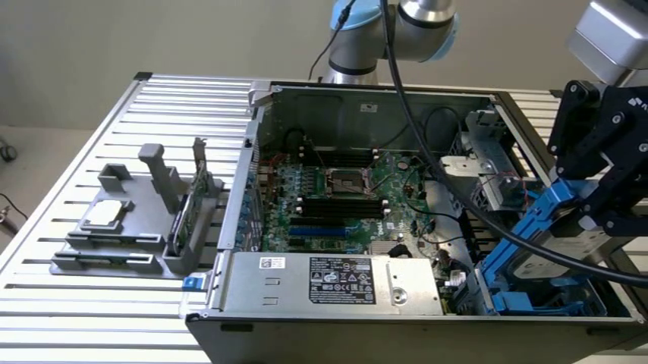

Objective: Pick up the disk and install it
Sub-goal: 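Pick up the disk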

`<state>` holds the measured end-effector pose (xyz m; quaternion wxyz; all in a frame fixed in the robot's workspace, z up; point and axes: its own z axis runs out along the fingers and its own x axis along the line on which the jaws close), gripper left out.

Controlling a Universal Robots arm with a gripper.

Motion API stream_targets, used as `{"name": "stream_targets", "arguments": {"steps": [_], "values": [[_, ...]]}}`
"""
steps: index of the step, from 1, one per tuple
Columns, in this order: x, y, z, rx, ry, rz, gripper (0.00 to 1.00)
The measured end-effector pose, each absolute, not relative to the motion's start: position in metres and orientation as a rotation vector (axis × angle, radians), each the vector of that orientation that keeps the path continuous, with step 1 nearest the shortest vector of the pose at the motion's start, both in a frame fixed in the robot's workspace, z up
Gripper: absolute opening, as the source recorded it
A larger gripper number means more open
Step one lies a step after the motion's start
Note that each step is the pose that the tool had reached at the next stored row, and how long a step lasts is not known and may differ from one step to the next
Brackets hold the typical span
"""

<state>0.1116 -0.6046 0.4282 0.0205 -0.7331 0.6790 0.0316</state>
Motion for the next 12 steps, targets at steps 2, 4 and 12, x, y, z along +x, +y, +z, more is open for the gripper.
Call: {"name": "stream_targets", "arguments": {"steps": [2,4,12], "values": [[0.1117,-0.6049,0.4272,-2.272,2.104,0.1,0.33],[0.1117,-0.6051,0.427,-2.272,2.104,0.101,0.33],[0.1125,-0.6053,0.4307,-2.271,2.102,0.103,0.33]]}}
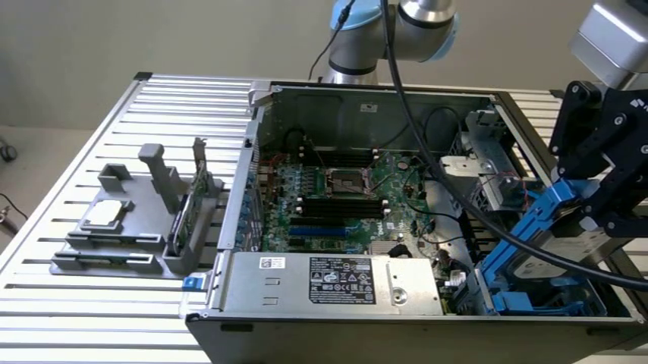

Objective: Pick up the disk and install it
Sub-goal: 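Pick up the disk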

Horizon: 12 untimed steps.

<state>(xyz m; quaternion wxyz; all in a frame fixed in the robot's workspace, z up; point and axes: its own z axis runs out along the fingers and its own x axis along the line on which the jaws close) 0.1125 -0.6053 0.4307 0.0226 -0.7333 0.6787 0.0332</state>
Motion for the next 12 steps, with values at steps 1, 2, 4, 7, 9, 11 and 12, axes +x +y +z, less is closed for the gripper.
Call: {"name": "stream_targets", "arguments": {"steps": [1,2,4,7,9,11,12], "values": [[0.1125,-0.6052,0.4324,-2.272,2.103,0.102,0.33],[0.1124,-0.6051,0.4341,-2.272,2.103,0.102,0.33],[0.1123,-0.6052,0.4364,-2.272,2.103,0.102,0.33],[0.1123,-0.6052,0.4371,-2.273,2.103,0.102,0.33],[0.1123,-0.6052,0.4371,-2.273,2.102,0.101,0.33],[0.1123,-0.6056,0.4371,-2.274,2.101,0.101,0.33],[0.1124,-0.606,0.4371,-2.274,2.101,0.102,0.33]]}}
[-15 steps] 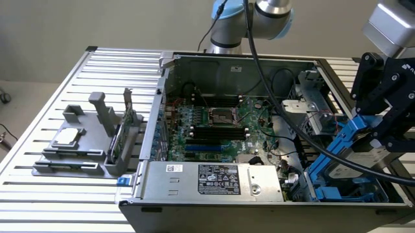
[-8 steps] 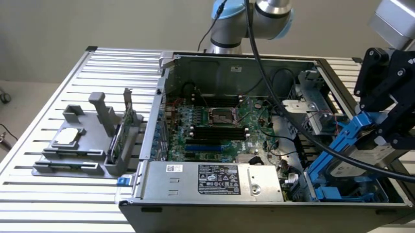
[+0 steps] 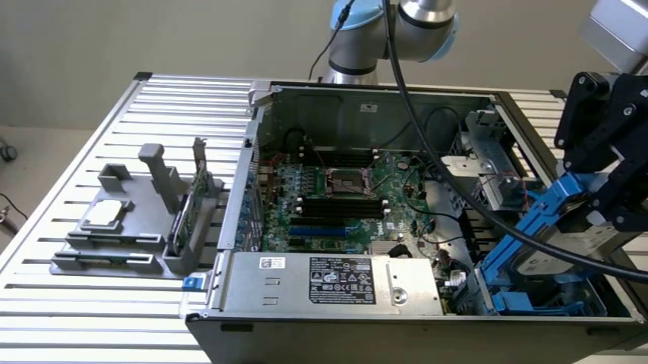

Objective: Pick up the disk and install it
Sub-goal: 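Pick up the disk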

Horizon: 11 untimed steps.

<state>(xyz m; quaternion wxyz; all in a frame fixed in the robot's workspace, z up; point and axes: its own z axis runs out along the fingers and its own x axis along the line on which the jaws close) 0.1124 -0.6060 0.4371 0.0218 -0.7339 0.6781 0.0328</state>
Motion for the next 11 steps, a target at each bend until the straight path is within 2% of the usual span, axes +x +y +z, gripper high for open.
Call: {"name": "stream_targets", "arguments": {"steps": [11], "values": [[0.1124,-0.6122,0.4456,-2.274,2.101,0.102,0.33]]}}
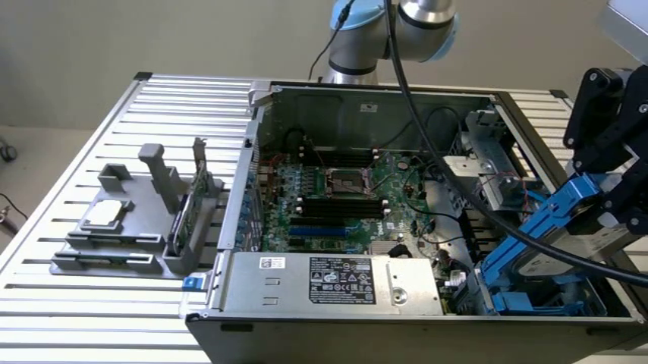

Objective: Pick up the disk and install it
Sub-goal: 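Pick up the disk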

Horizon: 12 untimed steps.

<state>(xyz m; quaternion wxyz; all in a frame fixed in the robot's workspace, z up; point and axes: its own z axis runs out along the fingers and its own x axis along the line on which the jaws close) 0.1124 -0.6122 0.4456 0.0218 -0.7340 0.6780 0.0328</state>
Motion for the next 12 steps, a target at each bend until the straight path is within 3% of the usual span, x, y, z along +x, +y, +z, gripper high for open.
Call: {"name": "stream_targets", "arguments": {"steps": [7,12], "values": [[0.1126,-0.6133,0.4489,-2.274,2.1,0.098,0.33],[0.1117,-0.6139,0.4485,-2.262,2.087,0.067,0.33]]}}
